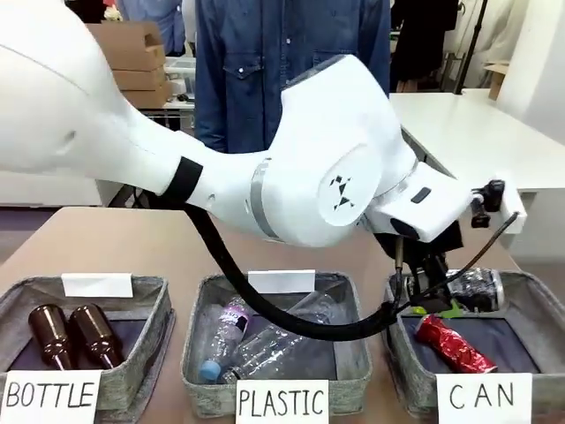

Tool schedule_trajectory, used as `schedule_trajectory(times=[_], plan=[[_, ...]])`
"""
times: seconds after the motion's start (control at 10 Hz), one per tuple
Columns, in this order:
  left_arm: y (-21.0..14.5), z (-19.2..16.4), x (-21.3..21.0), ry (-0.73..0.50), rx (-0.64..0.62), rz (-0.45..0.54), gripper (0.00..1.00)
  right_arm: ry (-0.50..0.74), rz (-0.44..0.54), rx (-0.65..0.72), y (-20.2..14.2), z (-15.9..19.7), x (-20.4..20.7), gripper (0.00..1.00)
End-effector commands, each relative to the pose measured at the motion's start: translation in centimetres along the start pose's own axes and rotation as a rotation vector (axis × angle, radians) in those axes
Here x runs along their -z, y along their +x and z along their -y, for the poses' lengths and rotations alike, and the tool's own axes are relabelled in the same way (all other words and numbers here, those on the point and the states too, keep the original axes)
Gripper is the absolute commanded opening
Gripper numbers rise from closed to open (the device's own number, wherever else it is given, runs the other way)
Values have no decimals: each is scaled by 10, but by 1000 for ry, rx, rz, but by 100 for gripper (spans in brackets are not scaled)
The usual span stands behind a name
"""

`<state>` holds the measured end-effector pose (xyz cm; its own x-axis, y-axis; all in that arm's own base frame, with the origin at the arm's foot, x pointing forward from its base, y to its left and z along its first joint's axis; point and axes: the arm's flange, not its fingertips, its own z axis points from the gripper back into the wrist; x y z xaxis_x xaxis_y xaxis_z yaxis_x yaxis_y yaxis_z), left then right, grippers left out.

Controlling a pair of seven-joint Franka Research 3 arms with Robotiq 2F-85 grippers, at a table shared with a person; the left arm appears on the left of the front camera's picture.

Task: Sort the can waste into the basket.
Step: Pick up the can waste from the table and place it in the right Fabric basket.

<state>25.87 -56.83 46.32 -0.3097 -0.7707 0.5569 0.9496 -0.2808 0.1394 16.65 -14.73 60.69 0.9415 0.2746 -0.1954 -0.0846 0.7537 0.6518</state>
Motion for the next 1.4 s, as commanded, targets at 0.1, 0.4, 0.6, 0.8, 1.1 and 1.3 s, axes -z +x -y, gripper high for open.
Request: schedule_trajectory(times=[0.1, 0.4, 0.6, 0.8, 1.1, 1.3], plan=[[28, -22, 13, -34, -38, -32, 39, 13, -7, -23, 0, -2, -2, 100], [29, -25, 18, -35, -36, -38, 55, 13, -7, -23, 0, -2, -2, 100], [28, -24, 19, -17, -27, -43, 100, 13, -7, -23, 0, -2, -2, 100], [28, -24, 16, -9, -24, -36, 100, 13, -7, -23, 0, -2, -2, 100], [22, -26, 9, -13, -38, -30, 100, 13, -7, -23, 0, -2, -2, 100], [-11, -34, -15, 3, -102, -114, 100, 4, -8, 1, 4, -1, 1, 100]])
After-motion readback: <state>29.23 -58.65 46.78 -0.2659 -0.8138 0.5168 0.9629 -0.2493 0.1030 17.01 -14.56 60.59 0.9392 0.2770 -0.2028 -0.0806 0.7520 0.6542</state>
